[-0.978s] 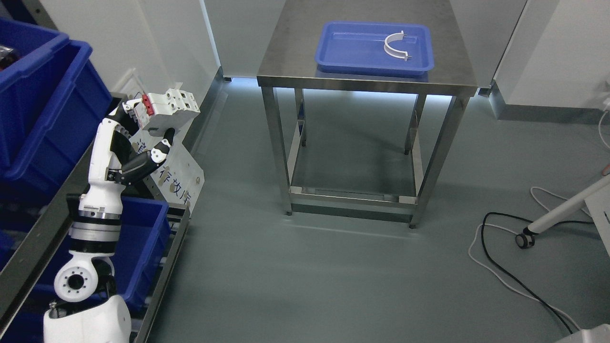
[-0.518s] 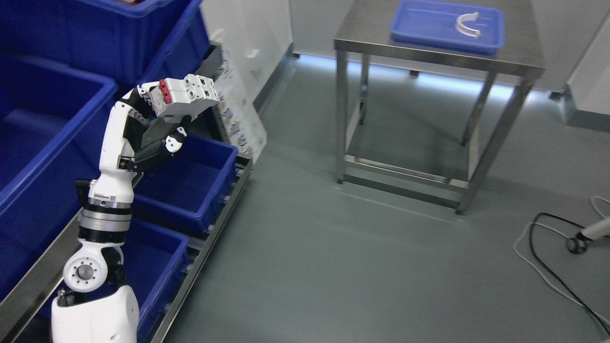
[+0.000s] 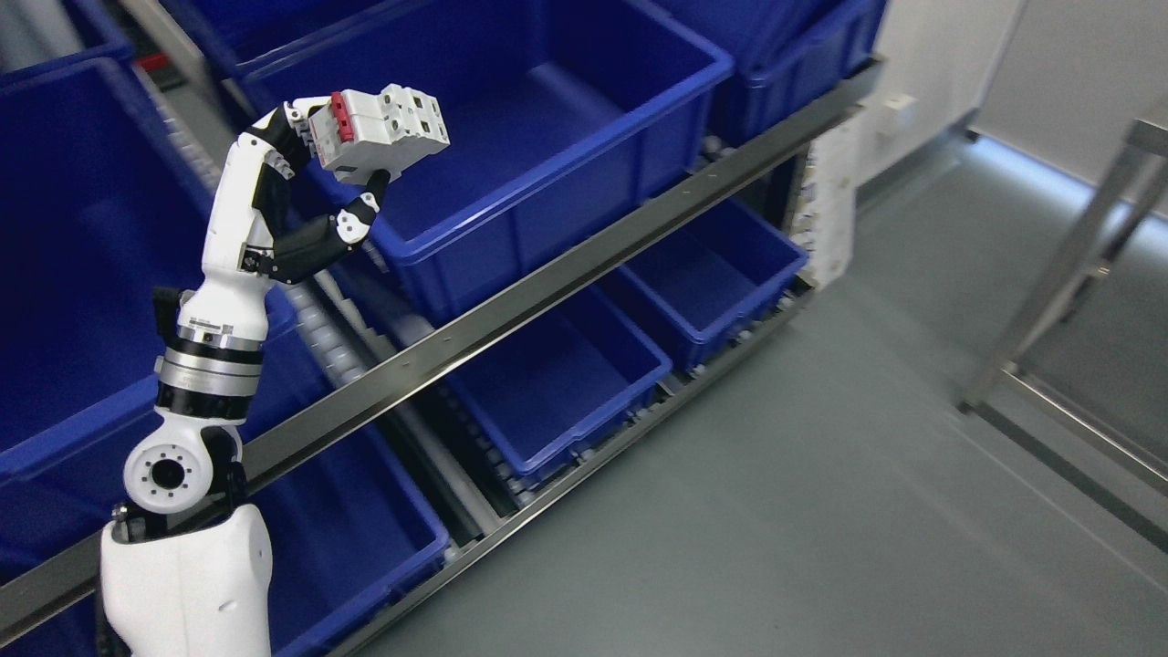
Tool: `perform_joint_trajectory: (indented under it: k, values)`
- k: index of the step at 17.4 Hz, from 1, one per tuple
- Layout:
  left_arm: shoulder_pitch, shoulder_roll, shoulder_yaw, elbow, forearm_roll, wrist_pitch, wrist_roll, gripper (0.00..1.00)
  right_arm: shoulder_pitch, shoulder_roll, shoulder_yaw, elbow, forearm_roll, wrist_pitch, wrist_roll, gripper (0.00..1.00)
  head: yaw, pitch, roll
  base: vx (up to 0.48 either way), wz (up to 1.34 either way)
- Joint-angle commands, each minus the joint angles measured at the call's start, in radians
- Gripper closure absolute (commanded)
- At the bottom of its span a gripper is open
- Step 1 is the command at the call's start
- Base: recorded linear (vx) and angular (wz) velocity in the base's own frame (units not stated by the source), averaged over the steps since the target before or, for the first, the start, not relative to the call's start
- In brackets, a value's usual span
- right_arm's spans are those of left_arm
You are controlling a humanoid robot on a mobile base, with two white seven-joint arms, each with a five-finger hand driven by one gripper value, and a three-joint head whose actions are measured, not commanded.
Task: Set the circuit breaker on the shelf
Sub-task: 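Hold the breaker raised in the left hand while turning toward the bin shelf, then lower the breaker into the blue bin and open the left hand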
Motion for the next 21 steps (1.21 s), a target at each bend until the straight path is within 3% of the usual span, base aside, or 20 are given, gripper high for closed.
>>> perform_joint_trajectory:
  k: [1,7,11,14,17,21]
  values:
    - [-0.036,0.017,0.008,-0.006,-0.008,0.07,-0.008,0.89,0.0,-0.018,0.02,0.0,0.0,0.029,0.0,0.0,0.0,0.0,0.0,-0.084,1.13]
    - [-0.075,0.031,0.037,0.04,-0.008,0.102,-0.009,0.89,0.0,-0.018,0.02,0.0,0.0,0.031,0.0,0.0,0.0,0.0,0.0,0.005,0.8]
    - [-0.124,0.17,0.023,0.17,-0.009,0.142,-0.011,0.89,0.0,-0.018,0.02,0.0,0.0,0.031,-0.002,0.0,0.0,0.0,0.0,0.072,0.41]
    - [-0.215,0.283,-0.099,0.357,-0.067,0.145,-0.012,0.88,0.0,-0.018,0.02,0.0,0.0,0.031,-0.002,0.0,0.0,0.0,0.0,0.104,0.34]
    - [-0.394,0.263,-0.233,0.555,-0.167,0.16,-0.014,0.87,0.0,-0.018,0.02,-0.002,0.0,0.031,0.0,0.0,0.0,0.0,0.0,0.105,0.25]
    - [-0.594,0.137,-0.331,0.917,-0.253,0.179,-0.011,0.86,0.0,-0.018,0.02,0.0,0.0,0.031,-0.002,0.0,0.0,0.0,0.0,0.095,0.12]
